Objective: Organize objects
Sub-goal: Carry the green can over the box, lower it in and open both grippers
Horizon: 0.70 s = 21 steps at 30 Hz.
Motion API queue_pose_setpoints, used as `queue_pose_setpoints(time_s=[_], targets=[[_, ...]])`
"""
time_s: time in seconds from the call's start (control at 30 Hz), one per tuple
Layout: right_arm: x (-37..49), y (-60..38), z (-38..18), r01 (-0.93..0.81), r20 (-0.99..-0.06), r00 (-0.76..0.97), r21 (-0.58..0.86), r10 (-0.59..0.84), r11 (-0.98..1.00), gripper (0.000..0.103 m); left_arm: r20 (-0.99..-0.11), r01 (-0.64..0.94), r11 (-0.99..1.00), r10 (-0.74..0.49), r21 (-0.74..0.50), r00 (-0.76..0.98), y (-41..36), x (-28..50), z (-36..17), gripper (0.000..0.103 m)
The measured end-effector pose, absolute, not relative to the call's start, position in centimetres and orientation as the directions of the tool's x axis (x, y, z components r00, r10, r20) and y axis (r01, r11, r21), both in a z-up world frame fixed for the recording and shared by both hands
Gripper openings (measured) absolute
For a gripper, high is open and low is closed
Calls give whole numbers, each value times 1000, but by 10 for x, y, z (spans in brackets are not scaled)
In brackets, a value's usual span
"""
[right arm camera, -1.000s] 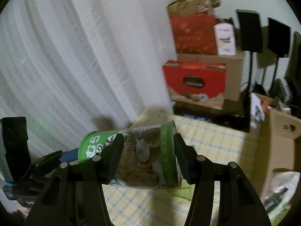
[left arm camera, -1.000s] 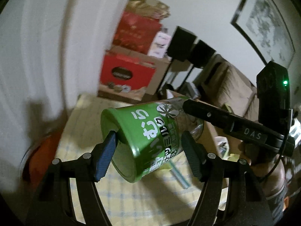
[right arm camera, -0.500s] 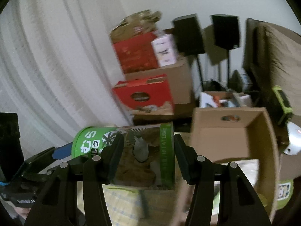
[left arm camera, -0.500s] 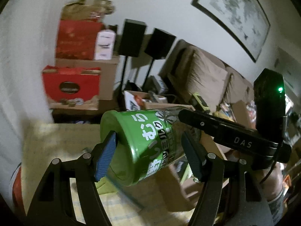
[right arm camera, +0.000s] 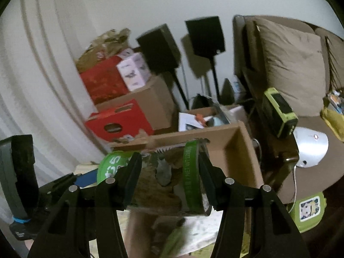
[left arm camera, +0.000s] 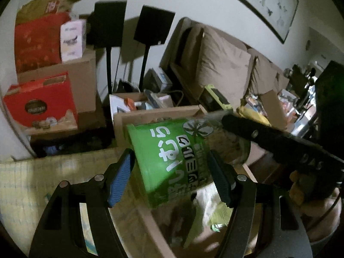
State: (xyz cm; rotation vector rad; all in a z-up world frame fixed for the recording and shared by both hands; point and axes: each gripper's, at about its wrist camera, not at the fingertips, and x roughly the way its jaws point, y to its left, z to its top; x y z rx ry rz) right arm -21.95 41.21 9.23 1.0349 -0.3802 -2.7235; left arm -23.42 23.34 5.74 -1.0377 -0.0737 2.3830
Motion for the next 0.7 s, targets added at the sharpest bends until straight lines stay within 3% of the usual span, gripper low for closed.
queue_pose_setpoints(time_s=[0.33, 0.7], targets=[[-251, 457, 37, -21, -618, -729, 450, -295, -893, 56, -698, -498, -853, 454, -160, -554, 273, -245, 51, 66], [-275, 462, 28, -50, -672, -698, 392, -249, -919, 55, -754, -484, -862, 418, -152, -507, 283, -266, 26, 66]])
